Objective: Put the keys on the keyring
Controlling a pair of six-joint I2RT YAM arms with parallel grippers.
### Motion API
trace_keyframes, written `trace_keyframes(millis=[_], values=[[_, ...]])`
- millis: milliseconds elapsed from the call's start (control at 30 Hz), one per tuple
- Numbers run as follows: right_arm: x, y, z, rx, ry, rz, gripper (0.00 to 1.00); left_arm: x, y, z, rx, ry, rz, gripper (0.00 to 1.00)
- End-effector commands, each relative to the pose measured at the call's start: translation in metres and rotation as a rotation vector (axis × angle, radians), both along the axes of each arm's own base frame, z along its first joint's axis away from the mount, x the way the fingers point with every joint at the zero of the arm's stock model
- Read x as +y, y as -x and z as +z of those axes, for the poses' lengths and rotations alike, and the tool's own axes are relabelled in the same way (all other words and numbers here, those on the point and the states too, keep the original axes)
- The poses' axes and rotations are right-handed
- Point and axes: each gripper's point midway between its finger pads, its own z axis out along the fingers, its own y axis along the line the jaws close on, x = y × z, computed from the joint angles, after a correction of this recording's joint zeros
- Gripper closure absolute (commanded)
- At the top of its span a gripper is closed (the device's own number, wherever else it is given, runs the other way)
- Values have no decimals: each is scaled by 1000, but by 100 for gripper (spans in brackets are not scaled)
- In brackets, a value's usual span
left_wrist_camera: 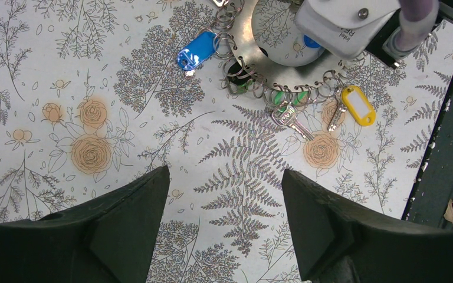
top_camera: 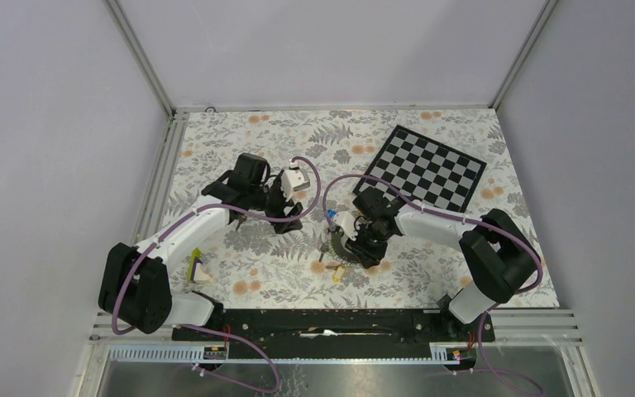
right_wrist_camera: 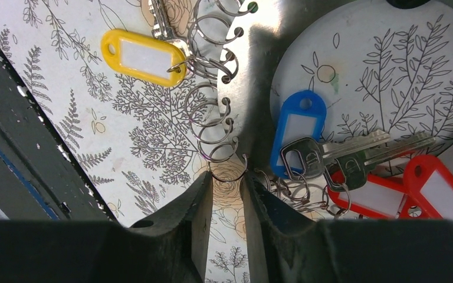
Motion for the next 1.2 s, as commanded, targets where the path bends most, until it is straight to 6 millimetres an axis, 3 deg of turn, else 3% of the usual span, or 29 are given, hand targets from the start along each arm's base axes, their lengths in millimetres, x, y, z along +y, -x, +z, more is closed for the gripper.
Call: trace_keyframes(millis=[0, 400, 1167], values=[[2, 1, 2, 17, 10, -2, 69, -5, -4, 23, -56, 49, -12, 22], [8, -4, 5, 15, 5, -16, 57, -6, -4, 24, -56, 51, -13, 22], [9, -27, 8, 150, -49, -212, 57, -6, -4, 26, -61, 55, -15, 21]])
